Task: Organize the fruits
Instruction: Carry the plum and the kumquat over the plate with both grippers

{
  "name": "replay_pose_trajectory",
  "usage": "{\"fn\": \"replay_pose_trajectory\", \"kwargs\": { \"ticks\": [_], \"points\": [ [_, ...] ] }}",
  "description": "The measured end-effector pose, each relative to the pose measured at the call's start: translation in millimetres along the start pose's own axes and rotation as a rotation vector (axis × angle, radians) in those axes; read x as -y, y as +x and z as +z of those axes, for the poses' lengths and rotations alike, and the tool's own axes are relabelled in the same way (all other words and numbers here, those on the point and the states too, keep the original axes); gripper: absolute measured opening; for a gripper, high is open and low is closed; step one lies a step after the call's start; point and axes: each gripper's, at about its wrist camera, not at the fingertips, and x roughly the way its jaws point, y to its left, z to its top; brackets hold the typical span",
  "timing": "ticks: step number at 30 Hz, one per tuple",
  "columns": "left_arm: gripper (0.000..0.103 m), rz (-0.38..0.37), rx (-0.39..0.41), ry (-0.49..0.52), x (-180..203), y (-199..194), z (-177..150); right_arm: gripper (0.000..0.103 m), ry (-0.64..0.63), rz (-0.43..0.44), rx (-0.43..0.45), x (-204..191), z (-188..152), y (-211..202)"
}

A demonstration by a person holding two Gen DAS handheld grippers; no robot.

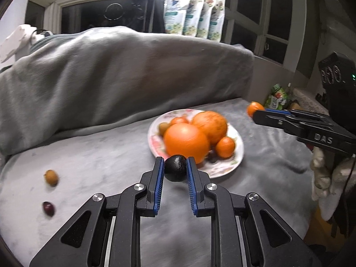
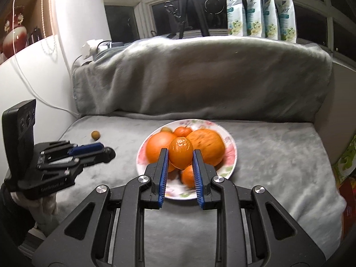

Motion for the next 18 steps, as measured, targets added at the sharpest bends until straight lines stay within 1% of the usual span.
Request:
{"fn": "replay_pose_trajectory", "kwargs": {
  "ticks": [2, 8, 12, 18],
  "points": [
    [0.019, -0.017, -0.002, 0.001, 7, 4, 2, 0.022, 0.0, -0.012, 0.003, 6, 3, 1],
    [0.019, -0.044, -0.019, 0.049, 28, 14, 7, 0.022, -0.012, -0.025, -0.004, 20, 15, 13],
    [0.019, -0.062, -0.011, 0.056, 36, 17, 11, 0.022, -0.018, -0.037, -0.02, 33, 25, 29],
    [0.019, -0.078, -0.023, 0.071, 46, 28, 12, 0.022, -0.023, -0.039, -0.049, 44, 35, 51]
  ]
}}
